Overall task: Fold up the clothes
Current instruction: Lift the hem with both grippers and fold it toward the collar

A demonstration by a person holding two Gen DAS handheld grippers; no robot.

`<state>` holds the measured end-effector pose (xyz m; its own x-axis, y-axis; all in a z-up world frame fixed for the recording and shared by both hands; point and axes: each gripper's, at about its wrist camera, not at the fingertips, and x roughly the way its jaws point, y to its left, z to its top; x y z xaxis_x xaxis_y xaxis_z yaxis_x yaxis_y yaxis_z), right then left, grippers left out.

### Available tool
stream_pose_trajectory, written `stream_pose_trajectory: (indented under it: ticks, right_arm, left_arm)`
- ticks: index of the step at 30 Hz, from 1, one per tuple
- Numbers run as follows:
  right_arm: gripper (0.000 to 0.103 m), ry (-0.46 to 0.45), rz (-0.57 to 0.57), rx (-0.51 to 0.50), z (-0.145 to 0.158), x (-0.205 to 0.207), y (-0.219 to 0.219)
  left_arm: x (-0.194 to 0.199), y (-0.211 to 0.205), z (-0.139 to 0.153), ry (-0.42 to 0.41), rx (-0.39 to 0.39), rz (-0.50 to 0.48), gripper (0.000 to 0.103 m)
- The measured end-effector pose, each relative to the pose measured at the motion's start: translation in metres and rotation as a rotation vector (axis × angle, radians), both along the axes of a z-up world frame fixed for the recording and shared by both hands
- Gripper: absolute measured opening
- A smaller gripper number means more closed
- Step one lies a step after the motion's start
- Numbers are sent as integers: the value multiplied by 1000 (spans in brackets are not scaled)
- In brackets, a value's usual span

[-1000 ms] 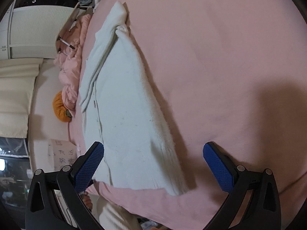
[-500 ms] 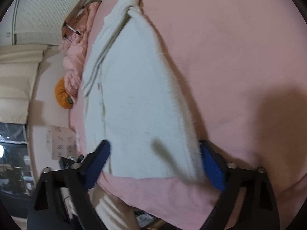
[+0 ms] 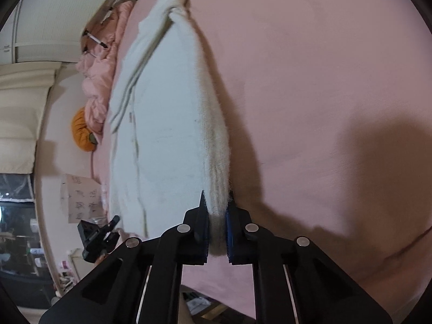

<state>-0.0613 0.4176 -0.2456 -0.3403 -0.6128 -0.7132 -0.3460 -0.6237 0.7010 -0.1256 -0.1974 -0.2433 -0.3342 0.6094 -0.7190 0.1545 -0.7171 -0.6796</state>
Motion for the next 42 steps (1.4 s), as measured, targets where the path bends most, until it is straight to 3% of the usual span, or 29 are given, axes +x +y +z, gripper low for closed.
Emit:
stream_pose_trajectory:
  ticks: [4, 6, 10, 14, 19, 26, 32, 37, 42]
  right_arm:
    - [9, 48, 16, -17, 14, -4, -3]
    - [9, 79, 12, -35, 24, -7, -2]
    - [10, 146, 10, -6, 49, -14, 4]
    - [9, 209, 27, 13, 72, -25, 5]
    - [9, 289, 54, 85, 104, -59, 2]
    - [9, 387, 60, 198, 144, -139, 15]
    - [9, 430, 60, 290, 162, -240, 18]
    - [9, 404, 37, 346, 155, -328, 17]
    - [9, 310, 19, 382, 120, -399, 23]
  left_arm:
    - [-1, -10, -4, -14, 43, 27, 10]
    - [0, -9, 6, 23, 78, 30, 10]
    - [-3, -7, 24, 60, 45, 19, 10]
    - [-13, -15, 44, 104, 101, 59, 10]
    - [-49, -13, 72, 171, 92, 70, 10]
    - [-141, -14, 98, 234, 77, 140, 10]
    - [-252, 4, 114, 270, 37, 167, 10]
    - [-331, 26, 107, 256, -11, 164, 10]
    - [-393, 40, 71, 191, -85, 136, 10]
